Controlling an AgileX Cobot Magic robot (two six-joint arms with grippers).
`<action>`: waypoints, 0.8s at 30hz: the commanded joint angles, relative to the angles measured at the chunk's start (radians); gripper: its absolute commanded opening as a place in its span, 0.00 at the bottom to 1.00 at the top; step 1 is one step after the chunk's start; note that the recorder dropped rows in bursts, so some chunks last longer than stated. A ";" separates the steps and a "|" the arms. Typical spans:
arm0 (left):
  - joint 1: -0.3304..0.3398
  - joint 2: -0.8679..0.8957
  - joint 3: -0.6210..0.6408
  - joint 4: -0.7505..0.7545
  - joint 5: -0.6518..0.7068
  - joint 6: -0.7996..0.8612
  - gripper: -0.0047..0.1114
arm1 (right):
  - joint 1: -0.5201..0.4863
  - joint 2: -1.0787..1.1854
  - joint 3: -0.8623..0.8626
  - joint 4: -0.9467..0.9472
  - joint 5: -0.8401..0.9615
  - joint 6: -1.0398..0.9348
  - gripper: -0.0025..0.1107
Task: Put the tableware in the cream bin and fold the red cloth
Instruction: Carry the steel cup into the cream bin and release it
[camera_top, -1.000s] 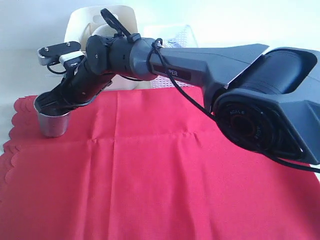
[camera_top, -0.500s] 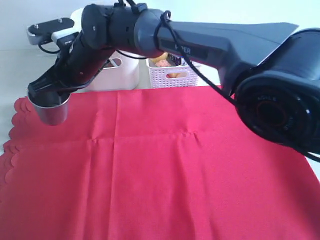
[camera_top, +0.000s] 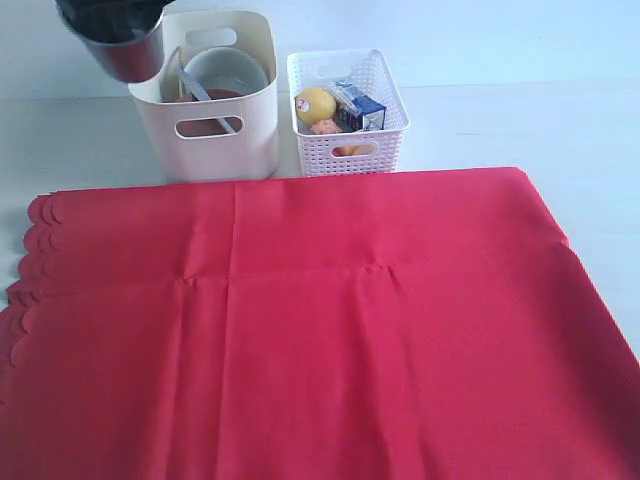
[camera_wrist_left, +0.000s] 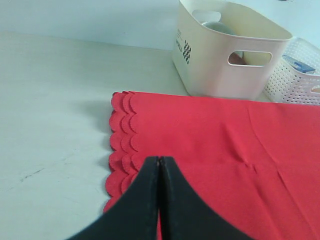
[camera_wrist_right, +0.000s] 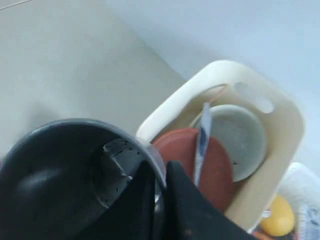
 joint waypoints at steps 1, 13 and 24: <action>0.001 -0.006 0.004 -0.007 -0.008 -0.002 0.04 | 0.000 0.001 -0.007 -0.213 -0.081 0.127 0.02; 0.001 -0.006 0.004 -0.007 -0.008 -0.002 0.04 | -0.046 0.122 -0.007 -0.523 -0.198 0.373 0.02; 0.001 -0.006 0.004 -0.007 -0.008 -0.002 0.04 | -0.111 0.241 -0.007 -0.529 -0.276 0.492 0.02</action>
